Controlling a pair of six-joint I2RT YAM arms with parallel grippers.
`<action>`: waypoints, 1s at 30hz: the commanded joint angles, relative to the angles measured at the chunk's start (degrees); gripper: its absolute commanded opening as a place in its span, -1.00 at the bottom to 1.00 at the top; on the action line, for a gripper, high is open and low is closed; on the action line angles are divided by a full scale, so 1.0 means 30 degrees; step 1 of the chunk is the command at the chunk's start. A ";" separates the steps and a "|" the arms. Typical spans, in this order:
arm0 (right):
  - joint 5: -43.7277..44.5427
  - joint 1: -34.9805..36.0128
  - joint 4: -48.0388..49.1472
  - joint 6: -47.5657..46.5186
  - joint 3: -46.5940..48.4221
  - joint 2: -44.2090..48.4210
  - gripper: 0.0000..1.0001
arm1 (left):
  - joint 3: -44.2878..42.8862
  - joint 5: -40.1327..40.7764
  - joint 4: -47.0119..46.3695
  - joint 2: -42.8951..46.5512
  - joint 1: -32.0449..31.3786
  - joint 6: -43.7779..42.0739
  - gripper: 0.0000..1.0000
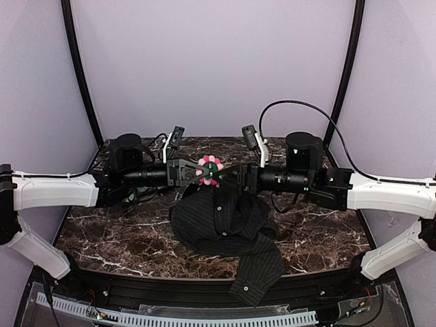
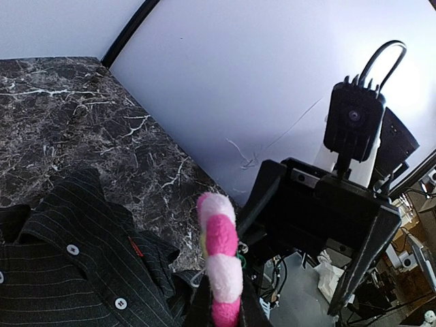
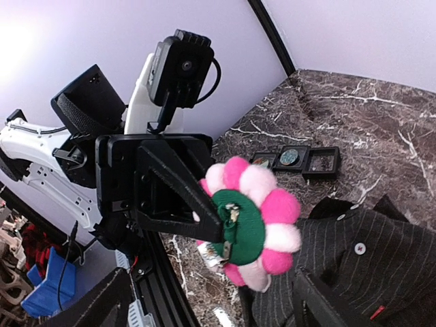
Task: Remove the brooch from the garment
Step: Close the brooch securely, then pass from the left arm to the right
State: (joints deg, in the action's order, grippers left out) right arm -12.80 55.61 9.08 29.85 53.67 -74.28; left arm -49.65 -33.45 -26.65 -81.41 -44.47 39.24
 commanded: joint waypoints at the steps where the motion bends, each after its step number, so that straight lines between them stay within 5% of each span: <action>1: -0.1783 -0.0972 0.1688 0.0518 -0.0945 0.0315 0.69 | 0.0561 -0.2800 -0.2401 0.0184 0.0064 -0.0096 -0.98; 6: -0.4070 -0.1698 0.3540 0.1305 -0.1339 0.0011 0.73 | 0.0706 -0.4601 -0.4209 -0.0270 0.0032 0.0556 -0.98; 20: -0.6991 -0.2043 0.6483 0.2776 -0.1487 -0.0963 -0.13 | 0.0614 -0.5049 -0.4174 -0.0387 0.0014 0.0386 -0.98; 30: -0.7763 -0.2041 0.6659 0.2959 -0.1242 -0.1604 -0.31 | 0.0550 -0.4991 -0.3968 -0.0342 -0.0029 0.0260 -0.98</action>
State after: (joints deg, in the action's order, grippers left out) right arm -34.33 49.82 26.81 38.30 50.04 -78.50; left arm -48.25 -47.72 -38.17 -82.46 -44.47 40.73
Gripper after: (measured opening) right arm 0.355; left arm 0.072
